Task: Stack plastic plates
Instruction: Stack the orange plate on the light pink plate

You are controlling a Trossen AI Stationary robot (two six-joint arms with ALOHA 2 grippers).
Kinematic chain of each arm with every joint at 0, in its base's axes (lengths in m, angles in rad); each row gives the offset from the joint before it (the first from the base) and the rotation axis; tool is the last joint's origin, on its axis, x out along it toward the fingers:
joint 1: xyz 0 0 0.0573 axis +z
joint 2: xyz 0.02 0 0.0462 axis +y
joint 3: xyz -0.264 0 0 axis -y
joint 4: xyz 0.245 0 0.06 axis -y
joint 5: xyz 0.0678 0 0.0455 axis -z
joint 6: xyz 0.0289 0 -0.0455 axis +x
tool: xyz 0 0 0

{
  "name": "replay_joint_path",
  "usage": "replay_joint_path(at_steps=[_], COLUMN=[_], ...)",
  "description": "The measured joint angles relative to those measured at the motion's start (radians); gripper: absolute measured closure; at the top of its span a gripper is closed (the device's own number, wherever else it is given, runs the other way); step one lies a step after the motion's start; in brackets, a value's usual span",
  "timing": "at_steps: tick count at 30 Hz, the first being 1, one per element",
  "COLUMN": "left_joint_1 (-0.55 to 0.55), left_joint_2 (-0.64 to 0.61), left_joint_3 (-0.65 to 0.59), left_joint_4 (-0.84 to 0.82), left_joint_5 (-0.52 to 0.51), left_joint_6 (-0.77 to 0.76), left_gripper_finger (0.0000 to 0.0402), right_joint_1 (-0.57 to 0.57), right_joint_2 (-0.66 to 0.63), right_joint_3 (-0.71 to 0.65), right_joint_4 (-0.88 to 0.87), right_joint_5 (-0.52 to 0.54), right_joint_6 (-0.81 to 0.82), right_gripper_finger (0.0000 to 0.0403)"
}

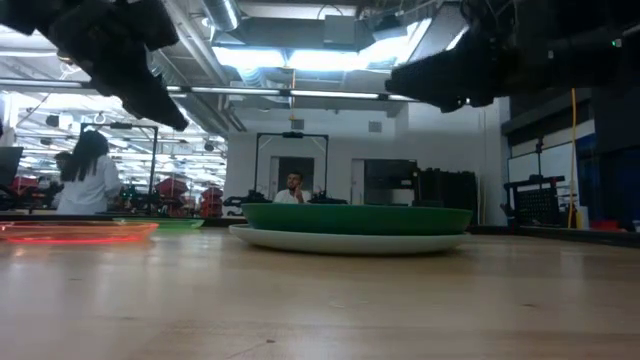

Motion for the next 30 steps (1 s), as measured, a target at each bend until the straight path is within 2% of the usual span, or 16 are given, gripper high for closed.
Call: replay_joint_path(at_steps=[8, 16, 21, 26, 30], left_joint_1=[-0.147, -0.262, -0.317, -0.345, -0.355], left_joint_2=[0.169, 0.274, 0.307, 0.349, 0.404], left_joint_3=[0.078, 0.079, 0.079, 0.078, 0.061], left_joint_4=[-0.081, -0.269, -0.33, -0.353, -0.355], left_joint_5=[-0.016, -0.017, -0.013, -0.018, -0.028], left_joint_6=[-0.084, -0.354, -0.483, -0.54, -0.526], left_gripper_finger=[0.0279, 0.0279, 0.0279, 0.0279, 0.0279], right_joint_1=[0.0, 0.0, 0.0, 0.0, 0.0], right_joint_2=[0.007, 0.007, 0.007, 0.007, 0.007], right_joint_3=[-0.003, -0.003, -0.003, -0.003, -0.003], right_joint_4=[0.034, 0.026, 0.006, 0.003, -0.001], right_joint_5=[-0.001, 0.0, 0.001, 0.001, 0.001], right_joint_6=[-0.014, -0.017, -0.016, -0.016, -0.017], right_gripper_finger=[0.0237, 0.0237, 0.0237, 0.0237, 0.0237])
